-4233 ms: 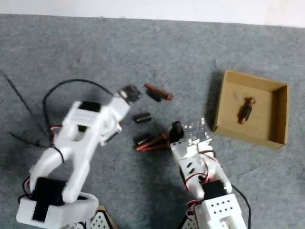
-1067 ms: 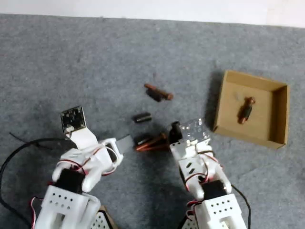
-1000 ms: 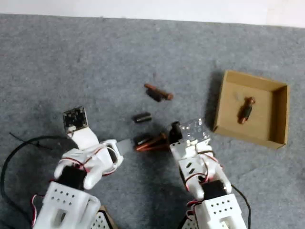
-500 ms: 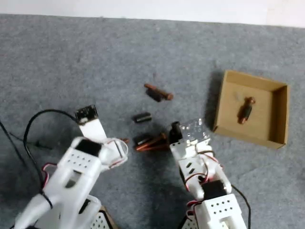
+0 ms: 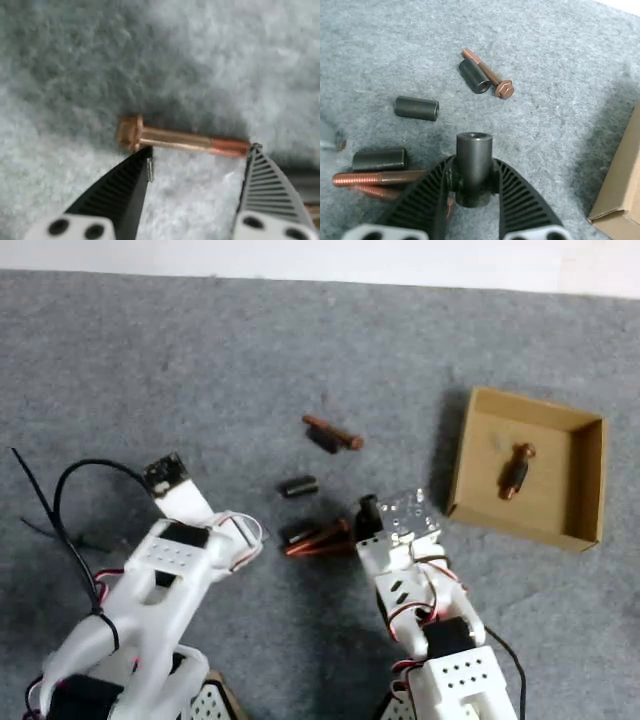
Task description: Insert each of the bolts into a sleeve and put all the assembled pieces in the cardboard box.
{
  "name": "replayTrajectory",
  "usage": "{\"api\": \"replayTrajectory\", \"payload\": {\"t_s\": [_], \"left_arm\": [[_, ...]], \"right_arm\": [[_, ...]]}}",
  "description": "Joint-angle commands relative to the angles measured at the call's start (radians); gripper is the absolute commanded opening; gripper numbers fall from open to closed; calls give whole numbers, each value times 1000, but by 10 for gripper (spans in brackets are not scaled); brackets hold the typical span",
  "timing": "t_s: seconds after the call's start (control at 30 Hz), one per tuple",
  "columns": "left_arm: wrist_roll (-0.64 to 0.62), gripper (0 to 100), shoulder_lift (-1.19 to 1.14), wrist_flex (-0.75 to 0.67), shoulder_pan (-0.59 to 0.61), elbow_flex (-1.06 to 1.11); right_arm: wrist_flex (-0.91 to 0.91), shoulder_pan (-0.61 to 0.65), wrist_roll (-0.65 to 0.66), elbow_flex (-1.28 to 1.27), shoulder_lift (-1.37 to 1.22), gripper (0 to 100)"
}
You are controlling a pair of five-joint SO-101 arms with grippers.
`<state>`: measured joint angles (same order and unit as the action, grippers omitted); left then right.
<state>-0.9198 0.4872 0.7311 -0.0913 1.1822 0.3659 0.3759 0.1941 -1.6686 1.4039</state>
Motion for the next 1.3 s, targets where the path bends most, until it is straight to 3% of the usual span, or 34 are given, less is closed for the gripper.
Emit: {"api": "replayTrajectory", "payload": {"t_s": [0.0,0.5,1.1,1.27], "left_arm": [[-21,271,-21,-58,62,-7],[-64,267,-30,-68,163,-21],[-63,266,-99,-57,166,-74],[-64,266,-277,118,166,-243]], "right_arm": [[-31,-8,12,-12,21,9],[-31,-8,12,-12,21,9],[-31,-8,12,-12,21,9],[-31,-8,12,-13,21,9]]}}
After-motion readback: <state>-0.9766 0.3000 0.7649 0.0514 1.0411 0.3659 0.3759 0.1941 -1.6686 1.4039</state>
